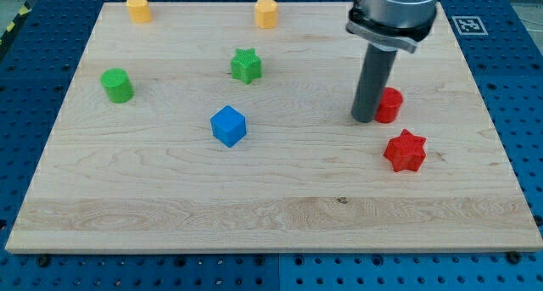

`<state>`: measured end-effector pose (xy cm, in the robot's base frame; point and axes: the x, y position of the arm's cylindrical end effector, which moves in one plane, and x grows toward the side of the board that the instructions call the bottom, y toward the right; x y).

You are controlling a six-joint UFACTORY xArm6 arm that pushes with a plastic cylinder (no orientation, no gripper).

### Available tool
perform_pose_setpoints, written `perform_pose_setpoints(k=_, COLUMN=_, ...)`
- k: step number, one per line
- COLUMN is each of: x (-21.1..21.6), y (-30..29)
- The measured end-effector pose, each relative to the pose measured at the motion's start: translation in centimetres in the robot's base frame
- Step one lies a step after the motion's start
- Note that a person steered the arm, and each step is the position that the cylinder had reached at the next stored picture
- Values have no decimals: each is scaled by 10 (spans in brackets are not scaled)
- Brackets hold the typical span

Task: Place the red circle at the center right corner

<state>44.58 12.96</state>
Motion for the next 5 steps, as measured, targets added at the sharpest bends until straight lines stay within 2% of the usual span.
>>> perform_pose_setpoints(k=2, x=0, y=35)
perform_pose_setpoints(k=4, x=-13, y=10)
perform_pose_setpoints(k=5, x=-14, y=39)
